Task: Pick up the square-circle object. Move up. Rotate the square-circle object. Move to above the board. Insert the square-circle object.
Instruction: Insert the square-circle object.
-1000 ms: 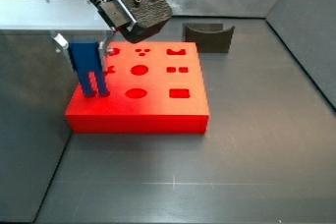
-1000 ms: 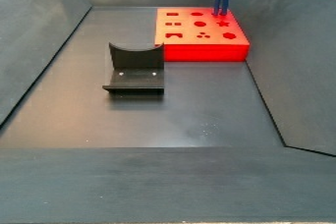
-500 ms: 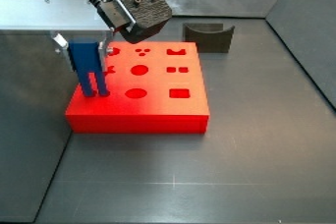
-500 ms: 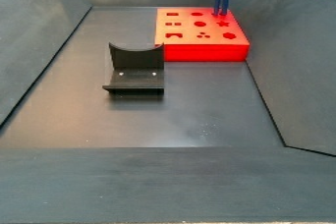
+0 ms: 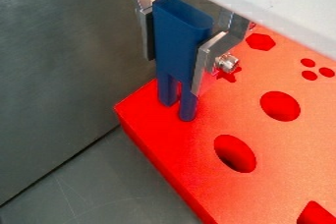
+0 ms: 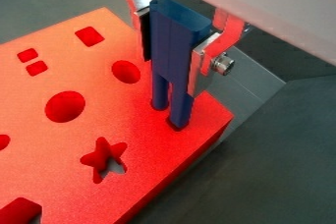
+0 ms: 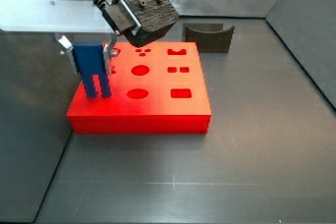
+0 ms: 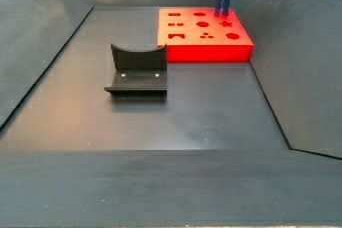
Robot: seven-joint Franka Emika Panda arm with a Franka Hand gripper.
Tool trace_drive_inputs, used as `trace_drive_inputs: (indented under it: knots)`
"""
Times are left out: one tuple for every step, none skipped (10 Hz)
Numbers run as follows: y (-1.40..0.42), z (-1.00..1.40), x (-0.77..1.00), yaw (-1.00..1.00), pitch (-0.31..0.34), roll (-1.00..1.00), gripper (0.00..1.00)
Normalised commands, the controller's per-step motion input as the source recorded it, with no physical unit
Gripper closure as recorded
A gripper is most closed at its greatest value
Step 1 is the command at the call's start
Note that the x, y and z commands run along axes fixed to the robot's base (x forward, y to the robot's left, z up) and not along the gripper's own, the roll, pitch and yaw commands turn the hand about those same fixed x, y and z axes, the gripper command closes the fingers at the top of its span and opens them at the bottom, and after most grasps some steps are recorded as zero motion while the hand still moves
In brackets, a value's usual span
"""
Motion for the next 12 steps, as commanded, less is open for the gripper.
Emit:
trace_drive_inputs:
  knots:
    - [0.0, -0.58, 0.0, -0.09, 0.006, 0.05, 1.0]
    - [0.0, -0.62, 0.0, 0.0, 0.0, 0.06, 1.0]
    - [0.0, -0.59, 0.0, 0.0, -0.017, 0.03, 1.0]
    - [0.03, -0.56, 0.0, 0.0, -0.014, 0.0, 1.0]
    - [0.1, -0.57, -0.02, -0.04, 0.0, 0.0, 1.0]
    - [0.12, -0.49, -0.01, -0.22, 0.0, 0.0, 1.0]
    - [0.03, -0.57, 0.0, -0.14, 0.0, 0.0, 1.0]
    - [0.0, -0.69, 0.0, -0.06, -0.017, 0.0, 1.0]
    - [0.0, -0.78, 0.0, -0.02, -0.027, 0.0, 1.0]
    - [0.0, -0.77, 0.01, -0.04, 0.0, 0.0, 1.0]
    - [0.0, -0.71, 0.01, -0.05, 0.0, 0.0, 1.0]
    - [0.0, -0.38, 0.0, -0.01, 0.0, 0.0, 1.0]
